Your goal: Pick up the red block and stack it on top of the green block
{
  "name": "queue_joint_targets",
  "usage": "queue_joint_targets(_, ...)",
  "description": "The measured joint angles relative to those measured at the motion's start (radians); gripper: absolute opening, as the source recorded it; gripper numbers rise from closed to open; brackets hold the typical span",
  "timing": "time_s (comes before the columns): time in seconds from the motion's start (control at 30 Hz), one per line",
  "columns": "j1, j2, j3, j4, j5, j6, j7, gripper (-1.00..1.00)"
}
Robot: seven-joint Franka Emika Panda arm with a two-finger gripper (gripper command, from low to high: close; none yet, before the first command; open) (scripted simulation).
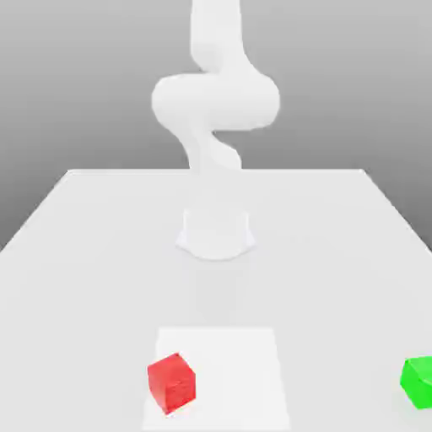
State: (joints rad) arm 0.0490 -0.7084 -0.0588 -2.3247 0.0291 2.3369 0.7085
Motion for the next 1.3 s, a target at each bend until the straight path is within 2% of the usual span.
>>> queue_joint_targets(0.23, 0.114, 0.264, -0.142, -0.070, 0.098, 0.104, -0.271, 0.00)
queue_joint_targets(0.47, 0.172, 0.522, -0.221, -0.138, 0.185, 0.205, -0.530, 0.00)
queue_joint_targets(0.63, 0.166, 0.695, -0.234, -0.189, 0.196, 0.283, -0.678, 0.00)
queue_joint_targets(0.8, 0.149, 0.844, -0.253, -0.240, 0.114, 0.371, -0.754, 0.00)
queue_joint_targets(1.0, 0.082, 1.018, -0.170, -0.221, 0.201, 0.507, -0.842, 0.00)
queue_joint_targets(1.03, 0.065, 1.046, -0.149, -0.217, 0.221, 0.529, -0.856, -1.00)
queue_joint_targets(1.3, 0.070, 1.033, -0.157, -0.219, 0.209, 0.518, -0.848, -1.00)
